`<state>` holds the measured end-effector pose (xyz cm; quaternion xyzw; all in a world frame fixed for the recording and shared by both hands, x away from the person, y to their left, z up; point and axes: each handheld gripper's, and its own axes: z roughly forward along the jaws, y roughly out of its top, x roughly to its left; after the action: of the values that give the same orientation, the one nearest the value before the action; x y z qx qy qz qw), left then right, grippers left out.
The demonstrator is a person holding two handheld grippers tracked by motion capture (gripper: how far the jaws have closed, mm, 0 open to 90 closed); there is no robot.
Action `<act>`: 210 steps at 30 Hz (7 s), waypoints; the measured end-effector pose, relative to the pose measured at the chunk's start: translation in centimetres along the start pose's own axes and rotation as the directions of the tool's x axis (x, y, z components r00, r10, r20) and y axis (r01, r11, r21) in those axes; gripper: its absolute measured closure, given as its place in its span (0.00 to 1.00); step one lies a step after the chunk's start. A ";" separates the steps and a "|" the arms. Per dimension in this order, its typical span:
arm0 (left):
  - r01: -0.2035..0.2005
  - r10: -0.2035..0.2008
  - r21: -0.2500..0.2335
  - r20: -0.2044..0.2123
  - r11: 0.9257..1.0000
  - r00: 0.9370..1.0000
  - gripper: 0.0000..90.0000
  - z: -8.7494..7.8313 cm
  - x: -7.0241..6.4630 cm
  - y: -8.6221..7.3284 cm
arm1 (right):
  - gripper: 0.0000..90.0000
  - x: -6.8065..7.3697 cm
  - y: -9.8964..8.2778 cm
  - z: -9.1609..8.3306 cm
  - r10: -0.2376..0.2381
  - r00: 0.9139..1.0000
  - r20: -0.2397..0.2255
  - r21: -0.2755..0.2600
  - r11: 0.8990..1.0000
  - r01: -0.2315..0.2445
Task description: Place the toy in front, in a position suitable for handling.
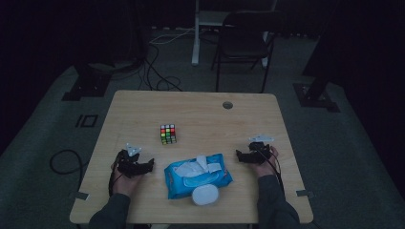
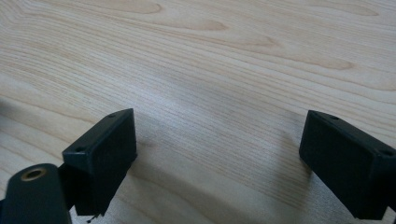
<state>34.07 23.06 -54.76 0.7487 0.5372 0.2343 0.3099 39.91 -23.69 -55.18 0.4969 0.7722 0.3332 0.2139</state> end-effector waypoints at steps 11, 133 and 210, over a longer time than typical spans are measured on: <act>0.005 -0.006 0.027 0.012 1.000 1.000 0.29 -0.6 0.0 0.1 | 0.12 0.0 0.0 0.0 -0.001 1.000 -0.001 -0.001 1.000 0.001; -0.072 0.066 0.072 0.075 0.995 0.995 0.99 -5.1 -1.9 -1.7 | 0.12 0.0 0.0 0.0 0.003 1.000 0.003 -0.001 1.000 -0.003; -0.109 0.109 -0.084 0.006 0.991 0.994 0.55 -10.1 -8.0 -1.9 | 0.19 17.2 11.9 3.1 -0.176 0.941 -0.290 -0.121 0.982 0.146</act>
<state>23.40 18.08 -49.21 0.7645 0.4836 0.2692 0.3303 42.22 -3.72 -48.65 0.3648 0.8163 0.4237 0.1450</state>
